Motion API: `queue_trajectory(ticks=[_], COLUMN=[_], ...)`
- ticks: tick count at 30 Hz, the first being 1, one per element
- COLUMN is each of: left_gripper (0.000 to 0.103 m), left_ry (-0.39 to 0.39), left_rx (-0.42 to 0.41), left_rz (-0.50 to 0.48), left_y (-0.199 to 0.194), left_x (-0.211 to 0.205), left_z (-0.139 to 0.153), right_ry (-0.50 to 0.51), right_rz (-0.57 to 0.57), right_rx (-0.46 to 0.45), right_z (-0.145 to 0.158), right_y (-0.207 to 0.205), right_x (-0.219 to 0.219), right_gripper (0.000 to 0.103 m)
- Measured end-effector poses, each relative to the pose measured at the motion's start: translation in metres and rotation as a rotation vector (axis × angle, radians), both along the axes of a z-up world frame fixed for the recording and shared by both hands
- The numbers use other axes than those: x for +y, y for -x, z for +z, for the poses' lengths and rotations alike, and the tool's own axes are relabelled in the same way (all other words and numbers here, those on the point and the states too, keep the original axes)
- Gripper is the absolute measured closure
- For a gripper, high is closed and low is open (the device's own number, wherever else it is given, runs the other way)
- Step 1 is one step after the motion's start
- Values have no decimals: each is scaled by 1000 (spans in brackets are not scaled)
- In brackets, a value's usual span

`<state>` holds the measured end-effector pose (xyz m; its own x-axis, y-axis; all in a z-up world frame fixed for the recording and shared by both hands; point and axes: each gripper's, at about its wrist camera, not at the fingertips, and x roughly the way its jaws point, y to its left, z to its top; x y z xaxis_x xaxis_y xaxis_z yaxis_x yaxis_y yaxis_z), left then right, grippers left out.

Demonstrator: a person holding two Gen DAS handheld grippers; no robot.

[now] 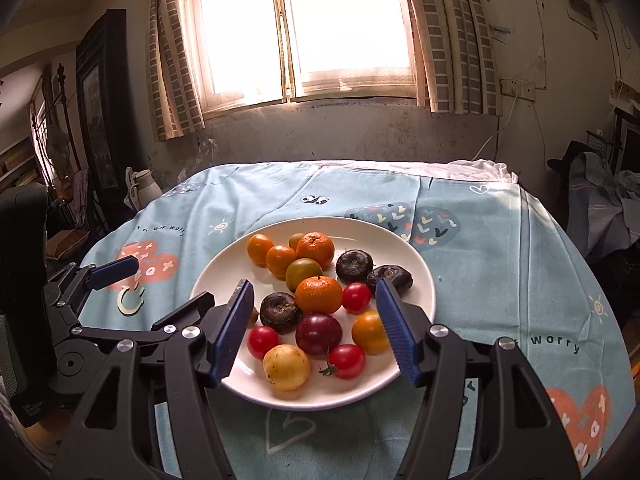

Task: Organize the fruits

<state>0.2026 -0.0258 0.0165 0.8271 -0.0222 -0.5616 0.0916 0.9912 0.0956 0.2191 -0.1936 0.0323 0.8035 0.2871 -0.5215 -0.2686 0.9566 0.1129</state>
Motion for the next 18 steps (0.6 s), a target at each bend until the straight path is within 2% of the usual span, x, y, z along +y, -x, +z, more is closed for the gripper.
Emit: queue_trajectory(ticks=[4,5,6,7,8,12,16,18], left_gripper=[2,2,2,2,2,2,2,2], left_ry=[-38,-38,-36,-39,-46,-97,-31,-21], left_rx=[-26,-29,-28,-27,-29,-75,-77,-80], left_rz=[34,41,49,58,68,84,41,48], left_y=[36,46,55,63,71,107,128,133], left_x=[2,3,3,4,4,0,1,2], left_z=[5,5,5,5,4,3,7,8], right_ry=[2,-3,-6,-9,-17,-30,-49,-49], right_rz=[-23,-38,-54,-69,-87,-120,-140,-135], right_rx=[-2,-7,-6,-7,-23,-82,-96,-71], right_z=[3,2,1,0,-1,-4,-16,-22], right_y=[34,45,54,65,76,114,134,133], right_x=[-2,-4,-6,-9,-12,-21,-29,-28], right_gripper=[39,36,31,12,1,1,1,1])
